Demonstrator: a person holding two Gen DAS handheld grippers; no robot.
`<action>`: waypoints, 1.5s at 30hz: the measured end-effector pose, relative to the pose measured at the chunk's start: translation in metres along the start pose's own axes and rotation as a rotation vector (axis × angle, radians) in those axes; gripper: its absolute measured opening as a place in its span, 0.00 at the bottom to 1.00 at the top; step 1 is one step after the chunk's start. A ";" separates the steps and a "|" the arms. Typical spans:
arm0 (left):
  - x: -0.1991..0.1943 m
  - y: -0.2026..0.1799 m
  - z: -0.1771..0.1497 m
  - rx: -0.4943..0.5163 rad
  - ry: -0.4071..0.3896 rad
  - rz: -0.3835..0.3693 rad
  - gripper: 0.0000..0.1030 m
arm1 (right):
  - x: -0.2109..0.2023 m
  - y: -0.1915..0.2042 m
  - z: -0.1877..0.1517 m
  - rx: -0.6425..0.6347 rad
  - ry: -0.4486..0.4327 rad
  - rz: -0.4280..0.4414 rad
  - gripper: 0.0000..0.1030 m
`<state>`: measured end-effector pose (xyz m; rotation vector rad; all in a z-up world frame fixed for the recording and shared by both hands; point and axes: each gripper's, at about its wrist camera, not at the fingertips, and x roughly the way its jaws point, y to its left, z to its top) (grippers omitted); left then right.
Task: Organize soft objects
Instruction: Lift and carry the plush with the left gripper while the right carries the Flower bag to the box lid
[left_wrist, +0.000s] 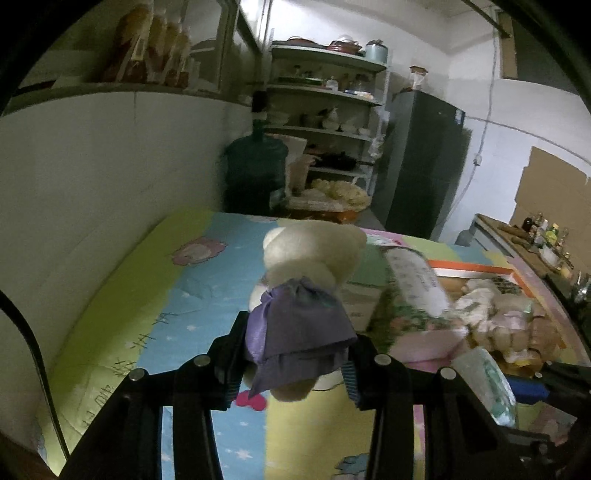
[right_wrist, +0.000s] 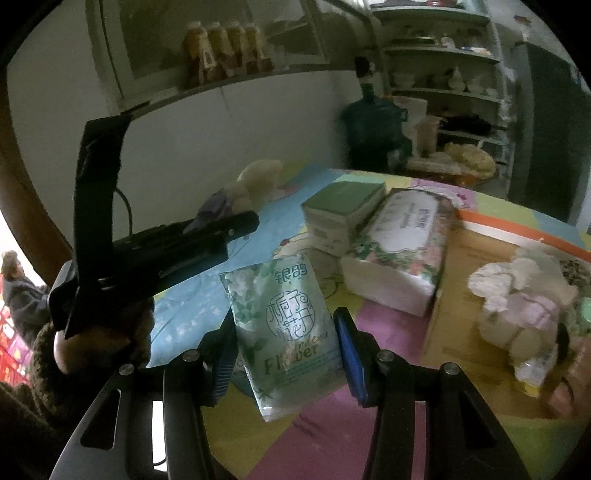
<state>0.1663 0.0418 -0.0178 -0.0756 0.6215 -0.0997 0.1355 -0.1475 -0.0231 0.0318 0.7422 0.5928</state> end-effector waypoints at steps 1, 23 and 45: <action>-0.001 -0.002 0.000 0.005 -0.003 -0.005 0.43 | -0.004 -0.002 -0.001 0.004 -0.007 -0.007 0.50; -0.012 -0.099 0.002 0.131 -0.022 -0.180 0.43 | -0.075 -0.065 -0.028 0.138 -0.122 -0.170 0.50; 0.014 -0.191 0.008 0.241 0.009 -0.281 0.43 | -0.122 -0.136 -0.040 0.232 -0.206 -0.328 0.50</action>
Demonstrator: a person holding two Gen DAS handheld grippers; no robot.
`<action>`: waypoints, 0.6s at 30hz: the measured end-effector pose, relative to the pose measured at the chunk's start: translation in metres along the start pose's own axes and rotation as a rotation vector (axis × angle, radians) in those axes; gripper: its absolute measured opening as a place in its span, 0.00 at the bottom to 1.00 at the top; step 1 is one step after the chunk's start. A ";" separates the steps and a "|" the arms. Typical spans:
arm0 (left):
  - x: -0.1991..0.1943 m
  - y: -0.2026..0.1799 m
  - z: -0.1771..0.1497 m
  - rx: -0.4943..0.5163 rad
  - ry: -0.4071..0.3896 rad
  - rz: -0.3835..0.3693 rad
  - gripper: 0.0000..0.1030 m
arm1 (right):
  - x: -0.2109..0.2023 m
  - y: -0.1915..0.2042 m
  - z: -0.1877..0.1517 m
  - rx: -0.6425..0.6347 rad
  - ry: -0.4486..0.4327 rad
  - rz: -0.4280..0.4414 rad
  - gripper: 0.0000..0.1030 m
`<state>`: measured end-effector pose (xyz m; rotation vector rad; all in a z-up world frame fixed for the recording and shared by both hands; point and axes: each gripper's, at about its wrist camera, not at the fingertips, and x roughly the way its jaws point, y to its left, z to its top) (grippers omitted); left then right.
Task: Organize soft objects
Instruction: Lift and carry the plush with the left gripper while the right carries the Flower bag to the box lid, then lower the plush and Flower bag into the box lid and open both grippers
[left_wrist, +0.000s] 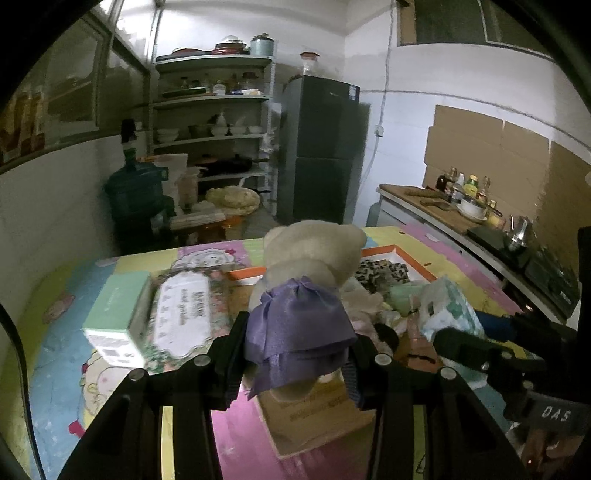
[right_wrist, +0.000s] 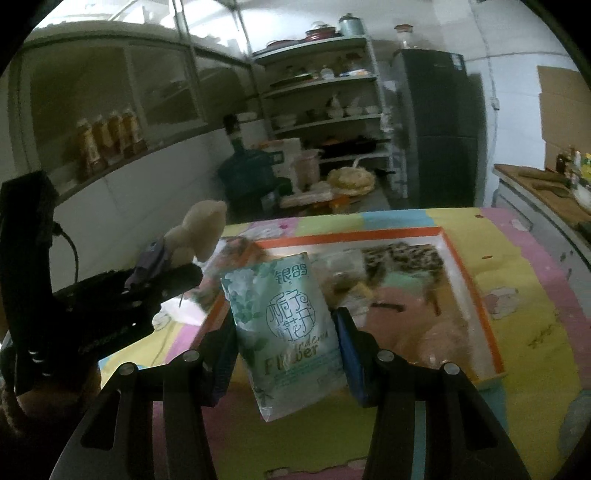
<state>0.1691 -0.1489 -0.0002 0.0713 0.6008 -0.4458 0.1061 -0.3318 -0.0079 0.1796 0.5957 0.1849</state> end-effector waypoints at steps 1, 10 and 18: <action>0.003 -0.002 0.001 0.004 0.002 -0.004 0.43 | -0.001 -0.005 0.001 0.005 -0.005 -0.007 0.50; 0.030 -0.029 0.015 0.037 0.032 -0.048 0.43 | 0.001 -0.040 0.014 0.028 -0.027 -0.058 0.50; 0.056 -0.050 0.026 0.060 0.054 -0.058 0.43 | 0.009 -0.073 0.029 0.049 -0.036 -0.091 0.50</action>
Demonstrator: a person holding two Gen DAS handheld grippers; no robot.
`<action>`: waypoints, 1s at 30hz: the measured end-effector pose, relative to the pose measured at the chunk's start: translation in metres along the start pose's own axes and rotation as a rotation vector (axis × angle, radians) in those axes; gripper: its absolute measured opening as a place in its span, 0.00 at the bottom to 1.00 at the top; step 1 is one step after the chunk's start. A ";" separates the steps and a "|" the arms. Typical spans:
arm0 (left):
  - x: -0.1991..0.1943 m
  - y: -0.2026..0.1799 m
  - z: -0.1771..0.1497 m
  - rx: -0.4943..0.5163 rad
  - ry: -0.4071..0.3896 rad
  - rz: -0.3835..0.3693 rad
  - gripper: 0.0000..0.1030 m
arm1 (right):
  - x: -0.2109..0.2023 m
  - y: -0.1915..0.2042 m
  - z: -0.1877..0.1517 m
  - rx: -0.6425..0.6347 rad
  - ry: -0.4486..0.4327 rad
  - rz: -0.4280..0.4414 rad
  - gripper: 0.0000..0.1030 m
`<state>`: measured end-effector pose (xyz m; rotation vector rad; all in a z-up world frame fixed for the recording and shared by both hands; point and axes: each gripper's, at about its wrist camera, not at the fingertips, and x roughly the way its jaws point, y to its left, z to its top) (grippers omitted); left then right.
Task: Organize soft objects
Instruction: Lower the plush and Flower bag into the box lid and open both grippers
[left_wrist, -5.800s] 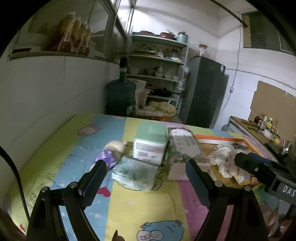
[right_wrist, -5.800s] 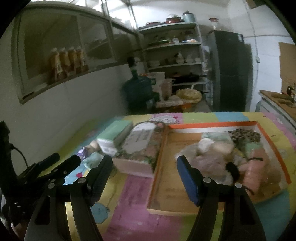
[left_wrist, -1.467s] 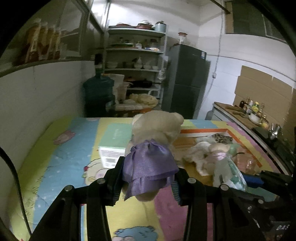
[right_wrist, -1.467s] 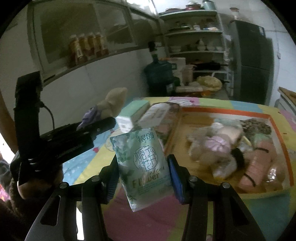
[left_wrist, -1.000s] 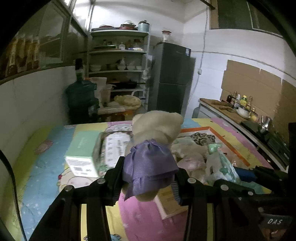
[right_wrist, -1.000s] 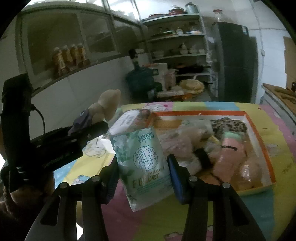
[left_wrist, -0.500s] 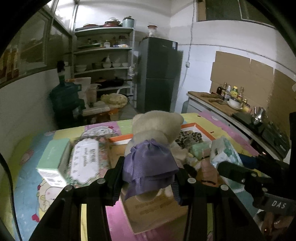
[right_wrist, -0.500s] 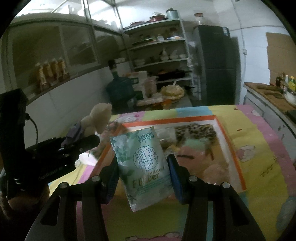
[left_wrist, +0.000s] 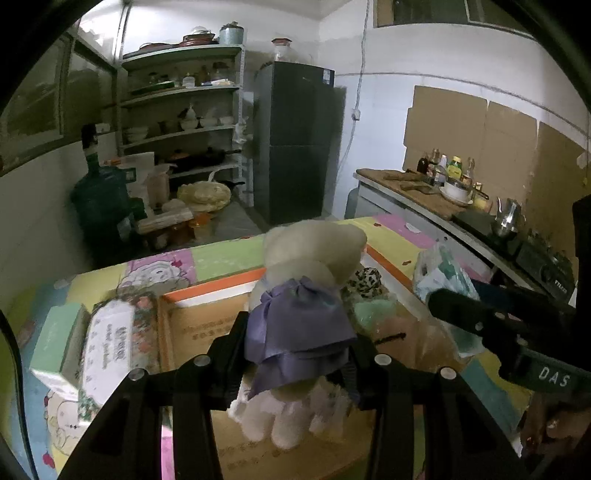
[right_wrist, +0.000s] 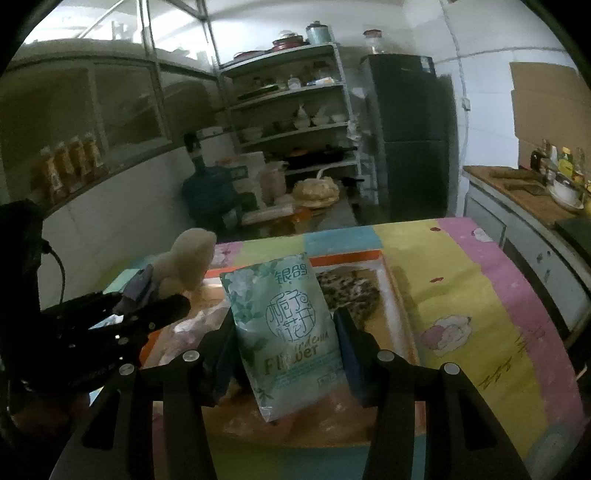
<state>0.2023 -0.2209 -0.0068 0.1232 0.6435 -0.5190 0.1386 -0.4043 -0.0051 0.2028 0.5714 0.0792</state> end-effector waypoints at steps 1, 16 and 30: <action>0.003 -0.003 0.002 0.001 0.002 0.001 0.43 | 0.002 -0.005 0.002 0.004 0.000 -0.004 0.50; 0.061 -0.026 0.019 0.020 0.094 -0.004 0.43 | 0.046 -0.052 0.024 0.048 0.048 -0.015 0.50; 0.099 -0.029 0.016 0.045 0.183 0.025 0.43 | 0.081 -0.062 0.019 0.073 0.119 0.006 0.50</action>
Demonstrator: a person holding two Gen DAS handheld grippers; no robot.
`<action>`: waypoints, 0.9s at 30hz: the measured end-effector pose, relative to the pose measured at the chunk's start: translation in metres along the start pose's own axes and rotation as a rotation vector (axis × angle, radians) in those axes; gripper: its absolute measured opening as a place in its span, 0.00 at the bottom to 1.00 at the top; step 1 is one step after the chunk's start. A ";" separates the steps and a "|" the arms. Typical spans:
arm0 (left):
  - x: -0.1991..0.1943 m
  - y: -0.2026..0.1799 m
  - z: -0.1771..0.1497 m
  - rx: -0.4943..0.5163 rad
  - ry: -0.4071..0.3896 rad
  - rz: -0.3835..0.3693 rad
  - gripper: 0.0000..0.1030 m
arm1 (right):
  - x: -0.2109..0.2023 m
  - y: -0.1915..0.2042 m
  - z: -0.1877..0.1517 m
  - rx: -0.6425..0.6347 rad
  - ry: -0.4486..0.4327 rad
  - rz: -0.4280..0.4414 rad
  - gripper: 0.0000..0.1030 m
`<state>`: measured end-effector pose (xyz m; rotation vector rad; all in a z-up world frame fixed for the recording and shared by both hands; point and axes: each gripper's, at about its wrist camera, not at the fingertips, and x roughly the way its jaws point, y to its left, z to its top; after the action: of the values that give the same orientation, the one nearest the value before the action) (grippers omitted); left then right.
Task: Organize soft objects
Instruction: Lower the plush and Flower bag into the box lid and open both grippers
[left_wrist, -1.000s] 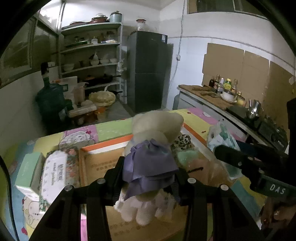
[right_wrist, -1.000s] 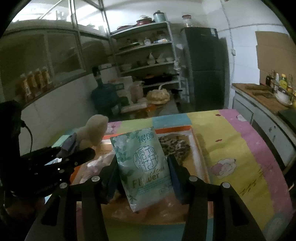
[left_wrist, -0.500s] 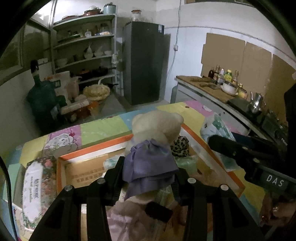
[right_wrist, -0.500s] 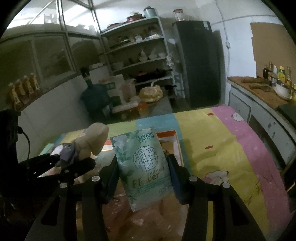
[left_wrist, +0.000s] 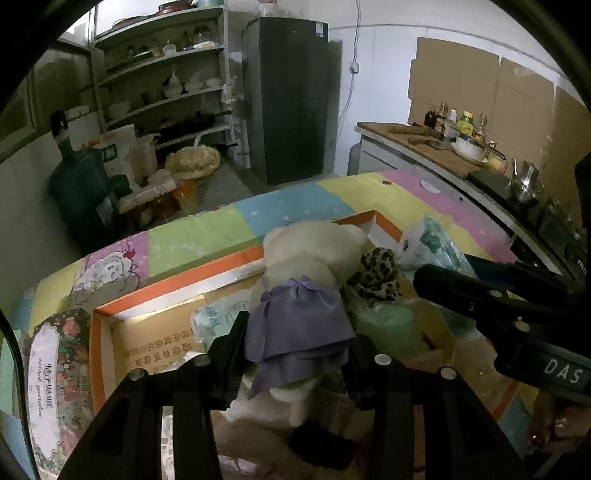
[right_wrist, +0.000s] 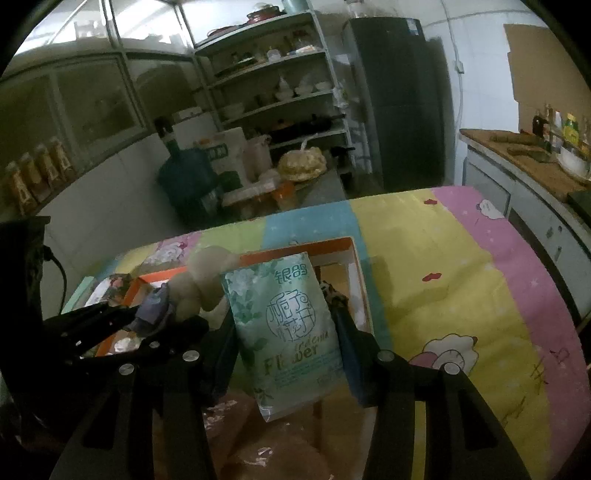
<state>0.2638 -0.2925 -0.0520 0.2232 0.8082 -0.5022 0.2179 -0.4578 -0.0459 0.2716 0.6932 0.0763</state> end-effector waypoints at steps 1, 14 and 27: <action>0.001 0.000 0.000 -0.001 0.003 -0.001 0.43 | 0.001 0.000 0.000 0.001 0.002 0.000 0.50; 0.014 -0.003 -0.002 -0.007 0.033 -0.012 0.44 | 0.013 -0.003 -0.002 0.017 0.027 0.001 0.50; 0.020 0.002 -0.003 -0.032 0.049 -0.049 0.50 | 0.018 -0.002 -0.004 0.028 0.040 0.000 0.53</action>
<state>0.2746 -0.2962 -0.0691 0.1867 0.8702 -0.5311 0.2295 -0.4559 -0.0607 0.2976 0.7349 0.0726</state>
